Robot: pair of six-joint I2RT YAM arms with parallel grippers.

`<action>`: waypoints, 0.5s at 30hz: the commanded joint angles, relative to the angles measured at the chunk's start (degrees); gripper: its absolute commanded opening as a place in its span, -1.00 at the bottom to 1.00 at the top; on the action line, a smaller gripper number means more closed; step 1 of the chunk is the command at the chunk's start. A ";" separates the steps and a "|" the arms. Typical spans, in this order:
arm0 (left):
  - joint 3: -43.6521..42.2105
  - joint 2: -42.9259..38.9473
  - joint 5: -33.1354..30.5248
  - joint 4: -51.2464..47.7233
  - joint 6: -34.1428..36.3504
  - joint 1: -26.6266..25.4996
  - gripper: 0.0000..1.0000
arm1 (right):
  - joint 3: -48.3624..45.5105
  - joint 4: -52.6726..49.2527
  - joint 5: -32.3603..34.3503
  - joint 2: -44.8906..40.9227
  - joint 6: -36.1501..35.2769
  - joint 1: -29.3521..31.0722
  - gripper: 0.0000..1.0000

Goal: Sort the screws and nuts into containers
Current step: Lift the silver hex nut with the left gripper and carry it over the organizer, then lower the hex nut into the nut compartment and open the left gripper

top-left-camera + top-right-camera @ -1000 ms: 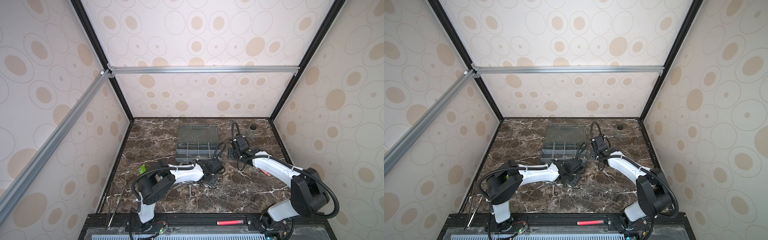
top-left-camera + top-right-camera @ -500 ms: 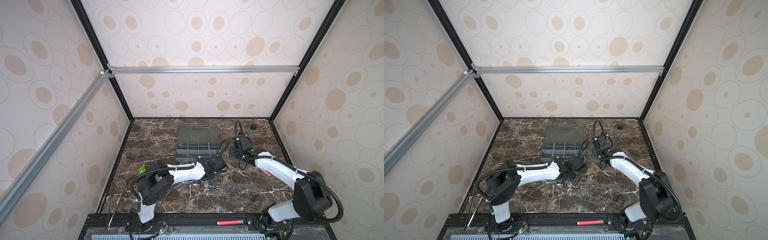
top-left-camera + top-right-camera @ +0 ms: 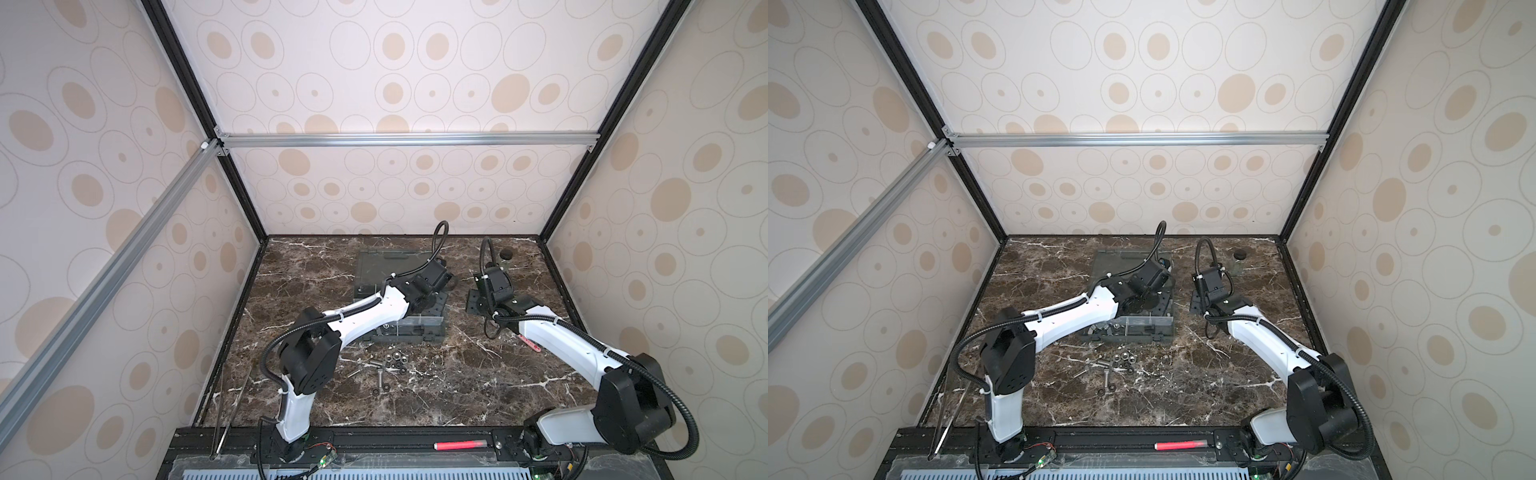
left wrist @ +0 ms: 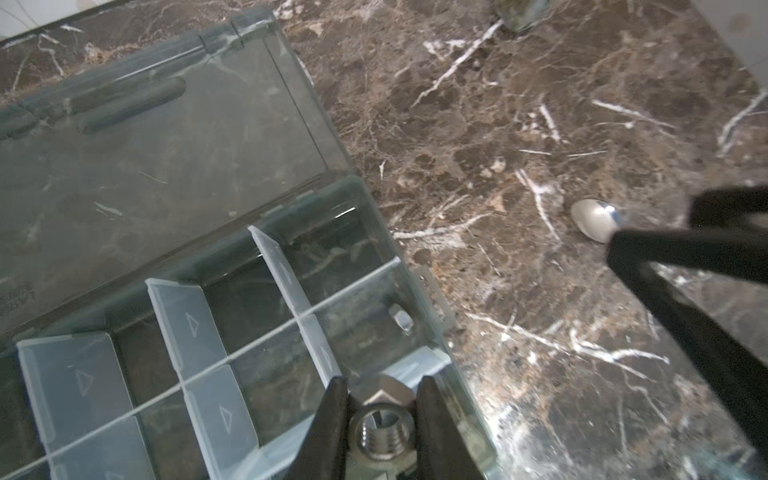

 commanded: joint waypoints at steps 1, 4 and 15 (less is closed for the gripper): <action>2.35 2.95 2.33 -0.77 1.59 1.03 -0.57 | -0.93 -0.92 0.37 -0.85 -0.10 -0.33 0.05; 2.59 4.35 3.76 0.74 0.86 2.16 -0.53 | -1.02 -1.08 -0.02 -1.04 0.18 -0.36 0.05; 2.27 3.75 6.71 1.93 -1.37 4.16 -0.09 | -5.04 0.77 -4.11 -5.42 0.26 -0.32 0.05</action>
